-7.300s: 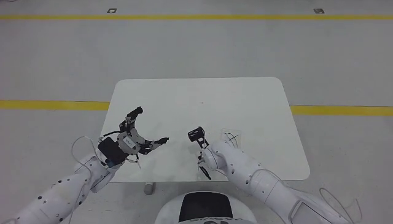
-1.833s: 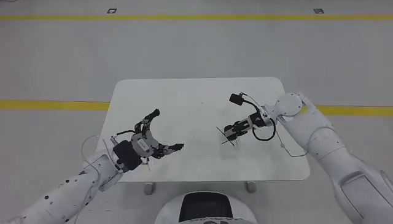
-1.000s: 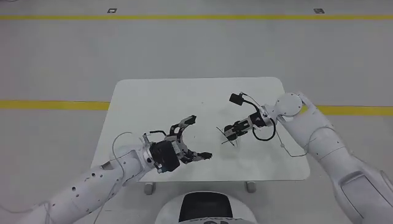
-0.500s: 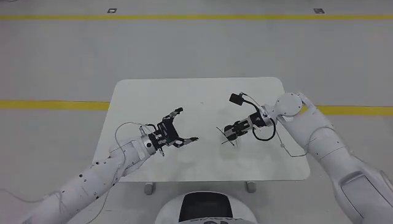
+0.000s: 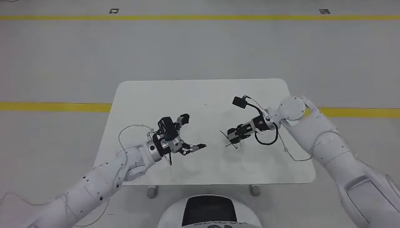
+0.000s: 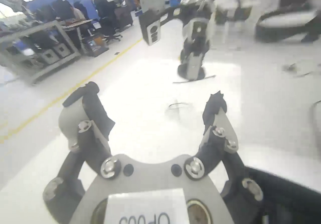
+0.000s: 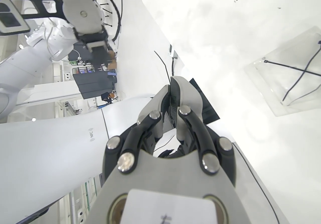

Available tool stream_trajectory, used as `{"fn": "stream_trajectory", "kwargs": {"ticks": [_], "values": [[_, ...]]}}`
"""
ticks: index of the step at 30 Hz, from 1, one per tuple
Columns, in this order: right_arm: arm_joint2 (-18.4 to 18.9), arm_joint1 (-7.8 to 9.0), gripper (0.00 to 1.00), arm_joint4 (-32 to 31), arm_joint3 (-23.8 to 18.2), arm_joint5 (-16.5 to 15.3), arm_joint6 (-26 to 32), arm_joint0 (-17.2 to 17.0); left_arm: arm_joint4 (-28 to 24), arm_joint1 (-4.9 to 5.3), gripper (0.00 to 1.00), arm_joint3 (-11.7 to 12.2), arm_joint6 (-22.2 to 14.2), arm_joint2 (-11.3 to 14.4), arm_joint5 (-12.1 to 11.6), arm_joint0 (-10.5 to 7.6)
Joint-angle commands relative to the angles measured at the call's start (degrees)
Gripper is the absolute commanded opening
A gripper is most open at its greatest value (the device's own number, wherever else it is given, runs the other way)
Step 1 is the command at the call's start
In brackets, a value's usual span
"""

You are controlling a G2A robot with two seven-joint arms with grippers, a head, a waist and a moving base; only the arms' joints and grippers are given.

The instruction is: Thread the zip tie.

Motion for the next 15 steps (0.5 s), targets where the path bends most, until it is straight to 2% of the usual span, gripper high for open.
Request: {"fn": "stream_trajectory", "kwargs": {"ticks": [1,2,3,10,12,15], "values": [[0.1,0.05,0.00,0.0,0.2,-0.2,0.4,0.1,-8.9,-0.26,1.00,0.7,-2.8,4.1,1.9,-2.36],[0.2,0.06,0.00,-0.1,0.4,-0.2,0.5,0.1,-11.5,-0.36,1.00,1.2,-4.3,5.7,1.9,-3.65],[0.2,0.08,0.00,-0.6,0.5,-0.2,0.5,0.2,-11.9,-0.41,1.00,1.8,-5.2,7.0,1.9,-5.30],[0.2,0.13,0.00,-1.4,0.3,-0.2,0.0,0.3,-11.9,-0.41,1.00,1.8,-5.2,7.0,1.9,-5.30],[0.1,0.12,0.00,-1.9,-0.1,0.0,-1.4,-0.2,-13.4,-0.55,1.00,2.0,-7.1,6.7,1.9,-5.18],[0.2,0.13,0.00,-0.8,-1.0,-0.2,0.4,-0.3,-16.3,-0.86,1.00,0.0,-9.9,7.8,1.9,-5.53]]}}
